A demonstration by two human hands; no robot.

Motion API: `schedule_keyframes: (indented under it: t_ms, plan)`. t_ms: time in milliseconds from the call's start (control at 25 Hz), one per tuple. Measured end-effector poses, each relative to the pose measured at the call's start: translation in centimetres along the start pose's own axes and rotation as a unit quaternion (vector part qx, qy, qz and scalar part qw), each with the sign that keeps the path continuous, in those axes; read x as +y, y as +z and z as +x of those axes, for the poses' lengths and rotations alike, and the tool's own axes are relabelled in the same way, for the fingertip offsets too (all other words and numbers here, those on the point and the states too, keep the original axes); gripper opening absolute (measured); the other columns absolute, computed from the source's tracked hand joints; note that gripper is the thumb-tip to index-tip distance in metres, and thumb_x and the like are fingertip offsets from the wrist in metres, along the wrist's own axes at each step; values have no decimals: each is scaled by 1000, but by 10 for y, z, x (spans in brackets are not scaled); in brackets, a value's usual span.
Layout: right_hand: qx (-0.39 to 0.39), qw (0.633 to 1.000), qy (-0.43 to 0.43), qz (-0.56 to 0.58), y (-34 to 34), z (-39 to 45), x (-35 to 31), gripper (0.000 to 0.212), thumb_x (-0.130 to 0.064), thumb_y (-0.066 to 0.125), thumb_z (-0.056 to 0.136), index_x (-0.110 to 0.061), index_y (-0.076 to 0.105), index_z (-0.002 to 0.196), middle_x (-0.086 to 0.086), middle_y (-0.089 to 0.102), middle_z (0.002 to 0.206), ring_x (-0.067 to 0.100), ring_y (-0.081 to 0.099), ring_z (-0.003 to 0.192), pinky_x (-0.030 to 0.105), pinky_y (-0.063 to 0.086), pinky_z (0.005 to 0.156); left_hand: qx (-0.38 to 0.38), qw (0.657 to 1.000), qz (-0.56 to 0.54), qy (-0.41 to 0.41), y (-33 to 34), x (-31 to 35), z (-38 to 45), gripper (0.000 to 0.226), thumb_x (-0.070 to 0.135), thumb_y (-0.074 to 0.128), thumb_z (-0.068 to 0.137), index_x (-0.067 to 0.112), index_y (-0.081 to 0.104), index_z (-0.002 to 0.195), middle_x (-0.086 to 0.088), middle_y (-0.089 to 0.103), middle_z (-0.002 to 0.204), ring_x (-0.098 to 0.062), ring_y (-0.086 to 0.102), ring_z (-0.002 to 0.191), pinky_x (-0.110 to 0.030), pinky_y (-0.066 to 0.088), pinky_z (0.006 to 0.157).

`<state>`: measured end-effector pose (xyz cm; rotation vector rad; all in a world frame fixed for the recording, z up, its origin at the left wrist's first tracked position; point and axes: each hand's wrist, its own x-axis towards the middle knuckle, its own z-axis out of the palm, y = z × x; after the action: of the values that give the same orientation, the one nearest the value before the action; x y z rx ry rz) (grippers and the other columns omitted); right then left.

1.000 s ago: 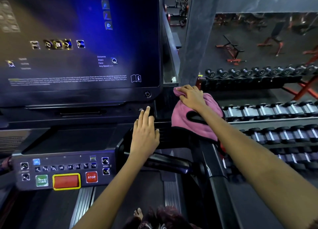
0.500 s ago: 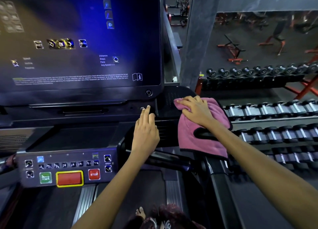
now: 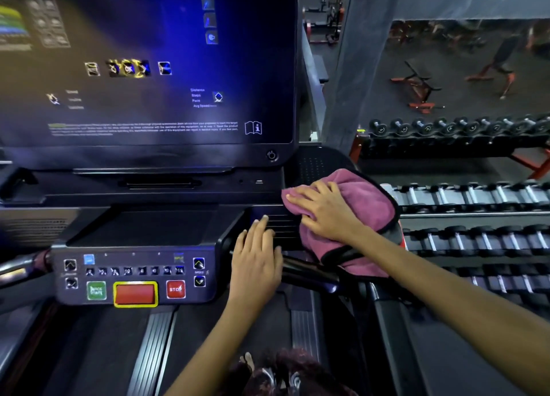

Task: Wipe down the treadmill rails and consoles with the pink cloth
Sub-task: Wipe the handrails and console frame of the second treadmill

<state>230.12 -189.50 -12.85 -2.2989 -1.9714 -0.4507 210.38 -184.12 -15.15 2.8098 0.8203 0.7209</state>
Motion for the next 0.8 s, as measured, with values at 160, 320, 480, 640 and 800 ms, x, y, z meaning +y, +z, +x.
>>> schedule_keyframes:
  t_ms: [160,320,480,640,800]
  plan:
    - [-8,988,-125,-93,-4,-4,10,47,-37,66,69,-24,66,114,-2,64,114,27,58,89,39,48,67,9,1000,-2,3,-2,-1,-16,34,31,38,90,10,62,101,-8,60,124,-24,56,112,-35,32,98]
    - [-5,975,-170,-145,3,16,-40,37,-30,50,80,-23,68,111,-5,67,107,26,64,90,40,51,68,14,1000,16,2,-2,-1,-13,35,30,39,89,7,64,99,-11,63,117,-26,59,105,-36,33,96]
    - [-31,964,-202,-173,6,17,-47,41,-29,43,80,-28,68,112,-7,67,112,24,65,95,44,52,74,31,999,7,13,-2,-5,-17,35,32,40,90,6,62,97,-11,64,104,-23,51,100,-35,33,96]
    - [-57,950,-246,-185,-12,-6,-4,63,-42,79,56,-29,66,116,-6,65,118,26,65,94,46,52,73,16,999,12,32,1,-10,-31,48,38,26,98,7,62,107,-6,63,108,-20,46,111,-36,25,107]
    - [-44,949,-246,-193,-11,8,-25,47,-32,70,65,-28,68,112,-7,67,111,25,65,91,40,51,70,29,999,7,23,3,-11,-31,53,40,23,99,6,63,109,-7,63,111,-20,45,114,-33,17,111]
